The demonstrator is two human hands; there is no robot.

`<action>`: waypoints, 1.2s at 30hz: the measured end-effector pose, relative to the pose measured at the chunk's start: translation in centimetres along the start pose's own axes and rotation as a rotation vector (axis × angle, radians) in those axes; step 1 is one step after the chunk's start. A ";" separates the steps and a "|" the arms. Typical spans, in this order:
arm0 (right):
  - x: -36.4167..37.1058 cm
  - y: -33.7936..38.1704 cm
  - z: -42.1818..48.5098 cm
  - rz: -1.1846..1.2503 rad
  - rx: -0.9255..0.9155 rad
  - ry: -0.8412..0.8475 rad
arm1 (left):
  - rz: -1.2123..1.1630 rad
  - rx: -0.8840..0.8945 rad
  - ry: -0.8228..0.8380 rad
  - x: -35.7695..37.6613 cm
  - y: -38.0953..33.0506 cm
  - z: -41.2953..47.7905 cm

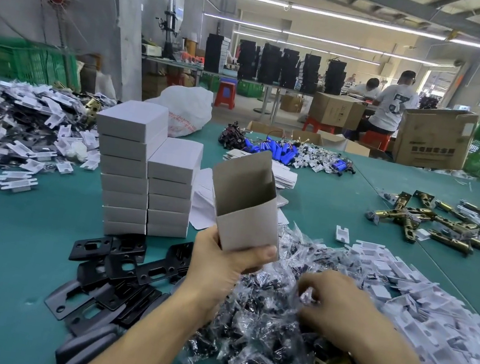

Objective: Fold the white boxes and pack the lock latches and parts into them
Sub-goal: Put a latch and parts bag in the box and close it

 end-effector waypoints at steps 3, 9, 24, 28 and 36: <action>0.3 0.5 -0.1 -0.010 -0.015 0.006 | -0.022 -0.017 0.007 0.1 0.0 0.0; 1.2 2.0 -0.1 0.020 -0.128 0.139 | -0.074 -0.085 0.014 0.3 0.2 0.0; -1.0 2.1 0.0 0.166 -0.174 -0.106 | -0.270 -0.205 -0.068 0.3 0.1 -0.1; -3.0 1.1 -0.5 0.309 -0.157 -0.249 | -0.149 -0.176 -0.072 0.0 0.3 -0.1; -7.2 1.0 -2.8 0.617 -0.269 -0.666 | 0.199 -0.165 0.075 -0.1 1.0 -0.4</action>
Point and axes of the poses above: each hand's wrist, its own z-axis towards the middle knuckle, its own x-axis out of the palm, y = z × x, the point moved 4 cm from there along z, towards the middle knuckle, and after that the axes turned 3 degrees about x, right-handed, at the moved point
